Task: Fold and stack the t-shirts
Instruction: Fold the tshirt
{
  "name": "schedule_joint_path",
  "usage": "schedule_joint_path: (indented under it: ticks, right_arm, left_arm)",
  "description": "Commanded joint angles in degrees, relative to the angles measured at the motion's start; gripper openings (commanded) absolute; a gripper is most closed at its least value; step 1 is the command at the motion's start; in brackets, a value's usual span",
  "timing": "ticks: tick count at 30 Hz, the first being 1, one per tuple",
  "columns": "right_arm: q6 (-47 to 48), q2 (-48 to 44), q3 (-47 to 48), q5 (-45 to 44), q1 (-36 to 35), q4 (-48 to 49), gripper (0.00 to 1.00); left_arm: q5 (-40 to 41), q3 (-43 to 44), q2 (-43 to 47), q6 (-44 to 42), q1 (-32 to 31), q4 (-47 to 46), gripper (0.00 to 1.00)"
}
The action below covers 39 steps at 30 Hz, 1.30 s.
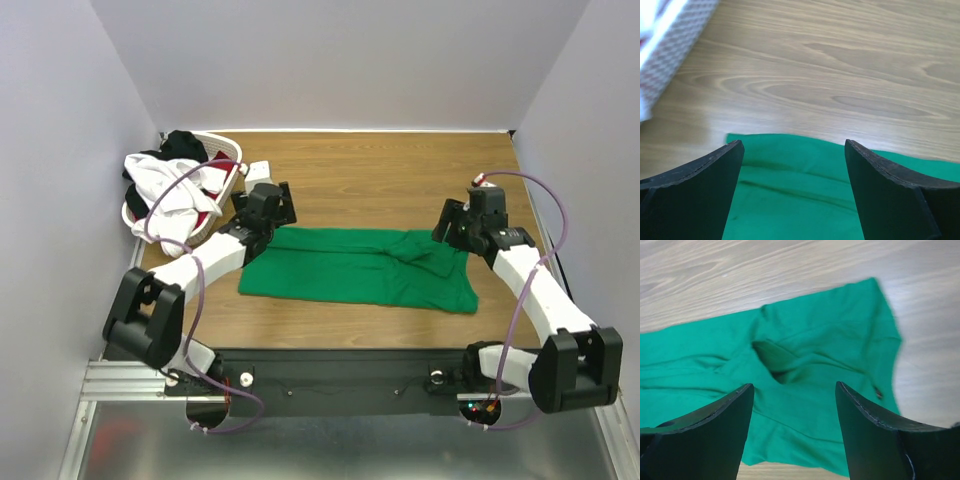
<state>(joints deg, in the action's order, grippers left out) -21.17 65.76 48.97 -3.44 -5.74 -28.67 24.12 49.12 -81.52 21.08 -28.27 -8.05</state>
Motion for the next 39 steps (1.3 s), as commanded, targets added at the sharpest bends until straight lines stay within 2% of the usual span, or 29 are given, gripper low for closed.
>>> schedule_joint_path:
  ticks: [1,6,13,26,39]
  right_arm:
    - [0.86,2.79,0.33,6.60,-1.29,9.40,0.72]
    - [0.69,7.97,1.39,11.70,-1.91,12.84,0.70]
    - [0.78,15.00,0.34,13.55,-3.23,17.32,0.68]
    - [0.78,21.16,-0.37,17.15,-6.39,20.05,0.66]
    - [-2.91,9.66,-8.62,22.51,-12.01,16.54,0.64]
  left_arm:
    - [-3.46,4.66,-3.99,0.28,-2.04,-2.84,0.95]
    - [-5.49,6.60,-7.16,0.98,-2.93,-3.90,0.95]
    - [-5.75,6.42,-9.27,1.07,-3.37,-4.08,0.95]
    - [-6.10,6.25,-11.12,0.54,-3.37,-4.69,0.96]
    - [-5.92,6.25,-11.56,0.10,-3.37,-5.13,0.97]
